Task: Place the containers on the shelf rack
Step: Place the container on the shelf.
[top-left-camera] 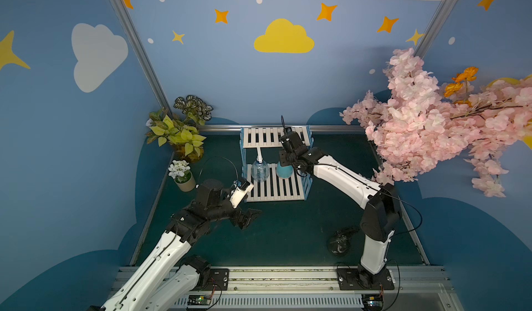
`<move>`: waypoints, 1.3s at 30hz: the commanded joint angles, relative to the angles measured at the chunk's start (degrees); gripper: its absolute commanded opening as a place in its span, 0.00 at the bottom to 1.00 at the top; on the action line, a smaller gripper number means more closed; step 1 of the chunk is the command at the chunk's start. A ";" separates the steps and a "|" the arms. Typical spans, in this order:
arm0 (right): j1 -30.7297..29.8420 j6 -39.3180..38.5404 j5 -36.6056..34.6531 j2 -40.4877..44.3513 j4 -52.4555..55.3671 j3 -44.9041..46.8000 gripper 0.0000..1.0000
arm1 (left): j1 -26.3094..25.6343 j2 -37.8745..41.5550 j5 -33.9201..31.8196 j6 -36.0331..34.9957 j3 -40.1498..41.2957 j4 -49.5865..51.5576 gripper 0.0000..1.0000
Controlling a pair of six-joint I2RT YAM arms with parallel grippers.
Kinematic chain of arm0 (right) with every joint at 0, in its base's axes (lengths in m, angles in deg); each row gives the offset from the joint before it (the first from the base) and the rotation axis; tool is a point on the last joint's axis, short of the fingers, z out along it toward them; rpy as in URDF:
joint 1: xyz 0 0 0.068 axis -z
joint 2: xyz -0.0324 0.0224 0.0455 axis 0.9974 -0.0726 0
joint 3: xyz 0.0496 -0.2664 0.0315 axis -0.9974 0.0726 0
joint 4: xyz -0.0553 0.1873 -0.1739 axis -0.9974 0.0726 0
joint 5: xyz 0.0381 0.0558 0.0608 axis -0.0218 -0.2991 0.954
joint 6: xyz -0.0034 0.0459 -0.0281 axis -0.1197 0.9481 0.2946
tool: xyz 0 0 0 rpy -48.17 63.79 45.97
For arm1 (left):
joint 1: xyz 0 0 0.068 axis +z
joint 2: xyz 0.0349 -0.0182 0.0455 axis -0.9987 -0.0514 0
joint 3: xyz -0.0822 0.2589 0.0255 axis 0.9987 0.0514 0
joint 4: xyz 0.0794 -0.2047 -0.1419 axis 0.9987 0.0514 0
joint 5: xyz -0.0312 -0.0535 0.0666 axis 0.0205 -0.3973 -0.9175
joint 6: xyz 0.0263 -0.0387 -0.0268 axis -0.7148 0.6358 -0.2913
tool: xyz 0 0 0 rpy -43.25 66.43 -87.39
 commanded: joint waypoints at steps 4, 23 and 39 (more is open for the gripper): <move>0.25 0.08 0.03 -0.76 0.49 -1.53 0.34 | 0.21 0.69 0.17 -0.82 0.46 -0.01 0.93; 0.03 -1.12 3.29 1.70 2.67 -1.43 0.72 | 0.20 0.80 -0.17 -1.05 0.53 0.08 0.93; -0.13 -2.18 20.90 17.64 9.93 7.59 0.90 | 0.24 2.07 0.60 -1.89 0.97 -1.09 0.93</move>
